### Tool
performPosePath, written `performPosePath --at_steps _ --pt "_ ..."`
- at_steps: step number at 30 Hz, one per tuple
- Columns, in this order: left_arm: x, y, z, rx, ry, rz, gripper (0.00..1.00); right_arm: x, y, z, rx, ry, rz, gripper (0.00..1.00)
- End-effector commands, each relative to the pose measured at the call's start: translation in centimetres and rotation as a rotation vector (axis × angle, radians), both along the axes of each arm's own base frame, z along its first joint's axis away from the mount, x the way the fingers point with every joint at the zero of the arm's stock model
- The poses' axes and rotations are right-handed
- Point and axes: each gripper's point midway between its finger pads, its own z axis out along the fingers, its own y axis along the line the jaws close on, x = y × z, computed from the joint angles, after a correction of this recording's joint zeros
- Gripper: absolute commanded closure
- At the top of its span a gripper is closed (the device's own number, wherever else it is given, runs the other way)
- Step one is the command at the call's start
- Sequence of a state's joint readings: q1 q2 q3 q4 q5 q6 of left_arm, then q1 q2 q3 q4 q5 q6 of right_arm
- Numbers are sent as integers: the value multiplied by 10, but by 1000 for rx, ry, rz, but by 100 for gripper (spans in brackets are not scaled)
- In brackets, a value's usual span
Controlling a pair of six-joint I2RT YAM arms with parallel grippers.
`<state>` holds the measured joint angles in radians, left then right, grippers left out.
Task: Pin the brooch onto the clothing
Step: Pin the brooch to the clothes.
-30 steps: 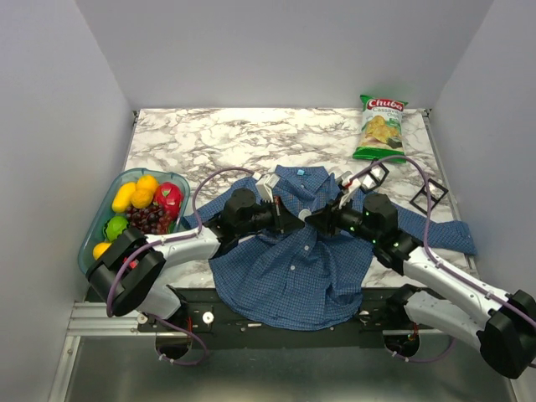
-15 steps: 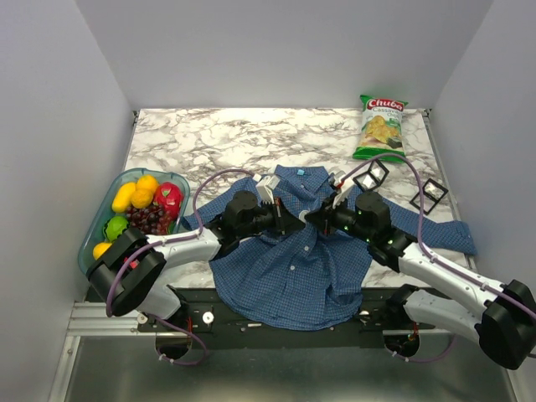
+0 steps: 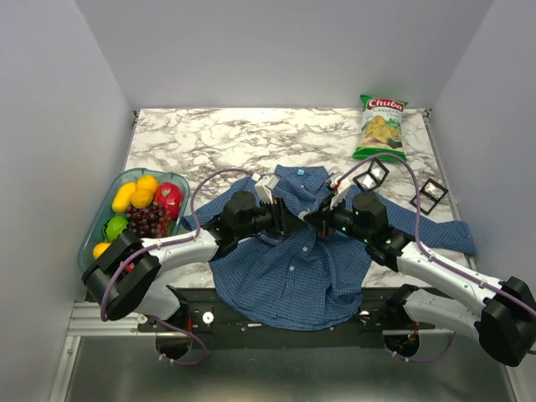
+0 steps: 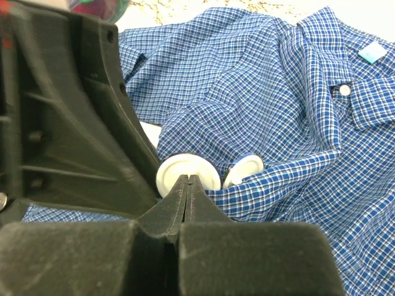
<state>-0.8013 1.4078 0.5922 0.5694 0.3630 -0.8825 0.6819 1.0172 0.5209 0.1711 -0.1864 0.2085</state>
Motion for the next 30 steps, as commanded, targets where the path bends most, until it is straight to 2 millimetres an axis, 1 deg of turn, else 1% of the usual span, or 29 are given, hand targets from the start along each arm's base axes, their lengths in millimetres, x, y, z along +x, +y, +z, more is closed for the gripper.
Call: performPosePath --at_steps 1,3,7,10,14,17,19,21,23,26,27,29,30 --pt "0 4 19 -17 -53 0 52 1 -3 3 -23 -27 -10 99" --pt "2 8 21 -15 -60 10 48 0 -4 2 -23 -28 -8 99" --pt "11 15 19 10 -54 29 48 -4 -3 3 -17 -32 9 99" --pt "12 15 13 44 -38 14 50 -5 -2 3 -18 -36 20 99" --pt "18 11 15 55 -43 3 53 -7 -1 2 -24 -42 34 99" --pt "19 9 17 56 -44 -6 53 -7 -1 1 -30 -40 36 99" --pt "17 8 16 57 -41 -20 58 -8 0 -1 -33 -35 41 99" --pt "17 6 14 58 -31 -31 65 -9 0 -1 -32 -33 42 99" --pt "14 5 10 62 -16 -50 68 -8 -1 -2 -36 -35 40 99" --pt "11 3 8 66 -6 -74 69 -9 -1 -3 -42 -36 45 99" --pt "10 3 8 66 -4 -78 72 -9 -1 -3 -43 -35 44 99" --pt "8 1 7 66 1 -96 75 -9 -1 -3 -45 -37 45 99" --pt "7 1 6 69 2 -102 84 -9 -1 -4 -47 -34 43 99"
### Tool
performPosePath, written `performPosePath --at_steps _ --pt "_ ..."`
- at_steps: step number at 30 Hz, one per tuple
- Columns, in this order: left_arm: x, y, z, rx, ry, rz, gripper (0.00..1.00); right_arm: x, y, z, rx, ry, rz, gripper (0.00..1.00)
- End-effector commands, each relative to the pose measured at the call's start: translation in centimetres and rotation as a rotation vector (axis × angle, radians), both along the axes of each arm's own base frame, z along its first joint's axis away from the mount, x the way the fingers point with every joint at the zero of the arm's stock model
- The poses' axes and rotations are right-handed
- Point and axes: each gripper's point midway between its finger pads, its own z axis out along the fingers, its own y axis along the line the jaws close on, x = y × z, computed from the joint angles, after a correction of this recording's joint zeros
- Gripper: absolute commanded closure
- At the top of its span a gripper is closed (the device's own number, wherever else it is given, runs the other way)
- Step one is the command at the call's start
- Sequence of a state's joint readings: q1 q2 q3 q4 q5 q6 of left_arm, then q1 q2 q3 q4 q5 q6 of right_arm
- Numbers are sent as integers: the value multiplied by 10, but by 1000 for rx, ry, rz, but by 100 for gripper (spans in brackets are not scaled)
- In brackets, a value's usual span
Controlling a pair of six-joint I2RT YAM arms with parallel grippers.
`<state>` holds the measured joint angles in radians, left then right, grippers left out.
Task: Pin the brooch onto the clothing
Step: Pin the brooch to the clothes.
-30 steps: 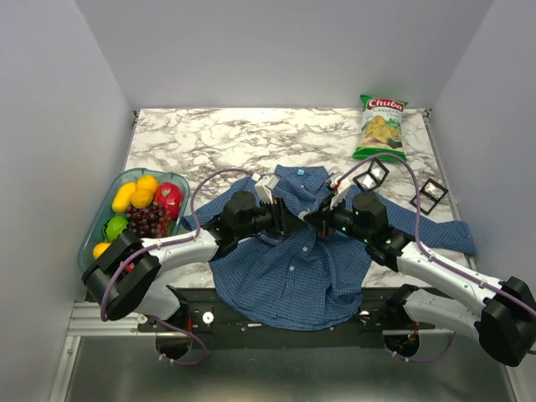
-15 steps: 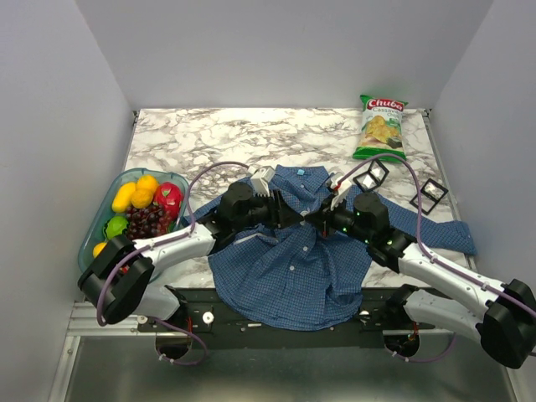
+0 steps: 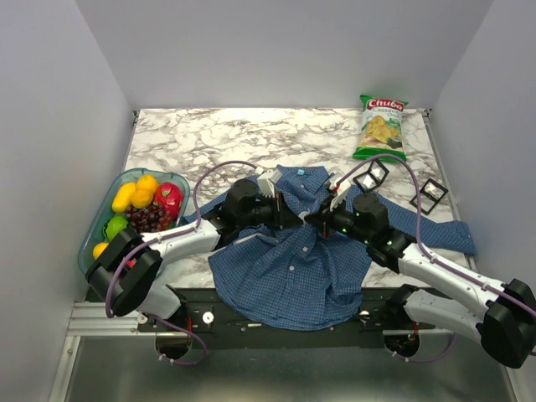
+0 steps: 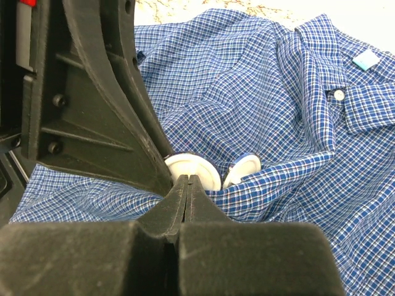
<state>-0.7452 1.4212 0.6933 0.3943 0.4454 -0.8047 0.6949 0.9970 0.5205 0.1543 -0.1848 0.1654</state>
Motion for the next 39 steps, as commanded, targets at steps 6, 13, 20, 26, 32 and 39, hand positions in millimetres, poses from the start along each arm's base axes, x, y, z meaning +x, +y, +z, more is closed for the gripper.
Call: performPosePath --at_steps 6,13,20,26,32,39 --pt "-6 -5 3 32 -14 -92 100 -8 -1 -6 -8 14 16 97" --pt "4 -3 7 -25 -99 -28 100 -8 -8 2 109 102 -101 43" --pt "9 8 3 -189 -89 108 100 -19 -15 -2 270 211 -151 35" --pt "12 10 5 -302 -81 160 100 -22 -16 -12 400 278 -135 35" --pt "9 6 8 -347 -67 151 100 -16 -21 -9 476 283 -133 36" --pt "3 3 8 -379 -33 152 100 -15 -15 -2 533 276 -93 37"
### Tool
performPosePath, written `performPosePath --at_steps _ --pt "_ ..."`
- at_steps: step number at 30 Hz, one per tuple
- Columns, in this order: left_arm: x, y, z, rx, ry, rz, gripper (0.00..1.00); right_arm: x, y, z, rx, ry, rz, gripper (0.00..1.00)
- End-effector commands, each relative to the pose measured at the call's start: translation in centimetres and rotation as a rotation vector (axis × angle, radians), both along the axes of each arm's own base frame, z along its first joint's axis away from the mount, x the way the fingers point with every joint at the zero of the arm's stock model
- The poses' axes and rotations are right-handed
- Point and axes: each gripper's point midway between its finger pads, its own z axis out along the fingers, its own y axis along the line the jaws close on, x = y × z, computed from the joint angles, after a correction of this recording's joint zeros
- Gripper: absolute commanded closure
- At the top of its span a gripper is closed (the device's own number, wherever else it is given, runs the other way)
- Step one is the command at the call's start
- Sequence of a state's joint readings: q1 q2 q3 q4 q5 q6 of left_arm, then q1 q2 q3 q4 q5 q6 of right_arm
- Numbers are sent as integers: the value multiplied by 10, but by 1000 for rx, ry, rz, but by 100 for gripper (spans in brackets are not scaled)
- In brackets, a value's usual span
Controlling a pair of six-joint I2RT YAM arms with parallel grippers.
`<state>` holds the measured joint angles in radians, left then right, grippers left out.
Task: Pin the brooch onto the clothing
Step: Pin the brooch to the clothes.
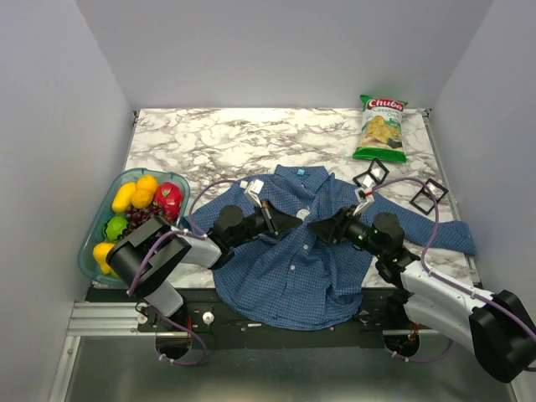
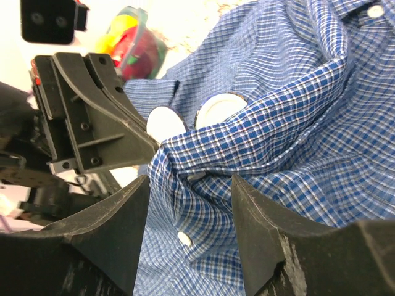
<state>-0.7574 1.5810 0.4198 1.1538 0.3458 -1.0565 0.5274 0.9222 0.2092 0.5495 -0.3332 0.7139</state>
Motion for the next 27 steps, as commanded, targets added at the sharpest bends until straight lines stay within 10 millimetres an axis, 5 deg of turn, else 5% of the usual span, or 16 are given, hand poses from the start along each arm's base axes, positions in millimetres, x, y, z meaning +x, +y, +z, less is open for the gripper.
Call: performPosePath --at_steps 1,27 --pt "0 0 13 -75 -13 27 100 -1 7 16 77 -41 33 37" --pt "-18 -6 17 -114 14 -2 100 -2 1 28 169 -76 6 50"
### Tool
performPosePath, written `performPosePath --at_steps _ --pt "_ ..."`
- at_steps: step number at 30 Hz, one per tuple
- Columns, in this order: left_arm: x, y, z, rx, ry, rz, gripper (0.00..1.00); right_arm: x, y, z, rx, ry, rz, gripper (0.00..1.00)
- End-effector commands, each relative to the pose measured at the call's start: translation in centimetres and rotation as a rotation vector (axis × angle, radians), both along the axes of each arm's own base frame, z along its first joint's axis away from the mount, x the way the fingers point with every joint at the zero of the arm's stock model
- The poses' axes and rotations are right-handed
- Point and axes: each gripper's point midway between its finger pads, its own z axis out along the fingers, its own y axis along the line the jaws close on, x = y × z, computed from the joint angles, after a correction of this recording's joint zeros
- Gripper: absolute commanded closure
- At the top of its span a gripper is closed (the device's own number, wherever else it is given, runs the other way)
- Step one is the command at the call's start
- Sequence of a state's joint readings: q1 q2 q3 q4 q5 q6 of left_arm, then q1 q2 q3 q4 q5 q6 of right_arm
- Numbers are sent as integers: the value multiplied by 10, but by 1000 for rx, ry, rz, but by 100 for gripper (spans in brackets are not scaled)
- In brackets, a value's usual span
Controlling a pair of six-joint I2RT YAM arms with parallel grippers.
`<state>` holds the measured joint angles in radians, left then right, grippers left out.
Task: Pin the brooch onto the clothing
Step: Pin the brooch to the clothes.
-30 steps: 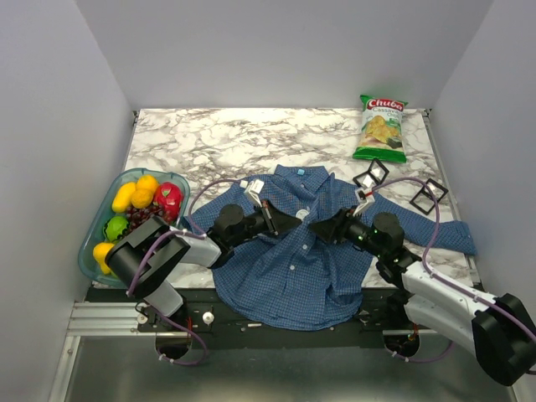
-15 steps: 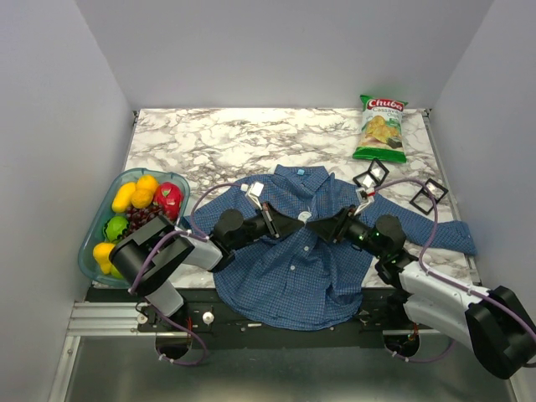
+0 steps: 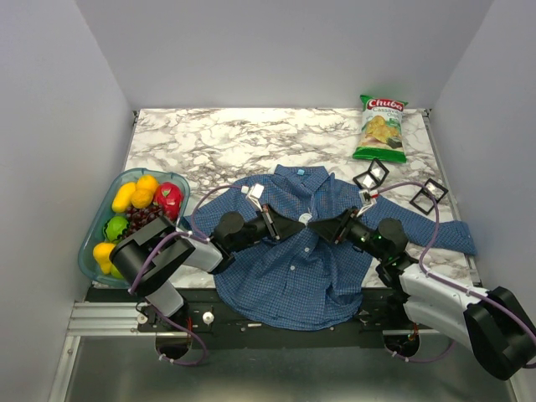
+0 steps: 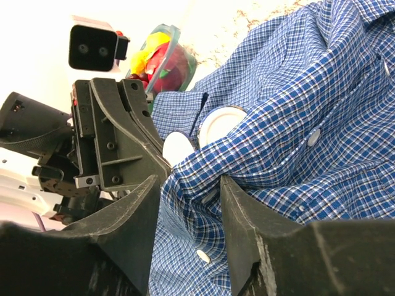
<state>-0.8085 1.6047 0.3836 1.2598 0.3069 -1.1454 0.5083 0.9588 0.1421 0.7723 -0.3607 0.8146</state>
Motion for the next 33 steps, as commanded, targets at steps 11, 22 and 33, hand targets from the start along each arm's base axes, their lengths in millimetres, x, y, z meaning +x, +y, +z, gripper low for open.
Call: performPosePath --at_steps 11,22,33 --pt "-8 -3 13 -49 -28 7 100 -1 3 16 57 -52 22 58" --pt "-11 -4 13 -54 -29 6 100 -3 3 16 60 -50 30 62" --pt "-15 -7 14 -51 -34 -8 100 -3 6 16 59 -47 47 66"
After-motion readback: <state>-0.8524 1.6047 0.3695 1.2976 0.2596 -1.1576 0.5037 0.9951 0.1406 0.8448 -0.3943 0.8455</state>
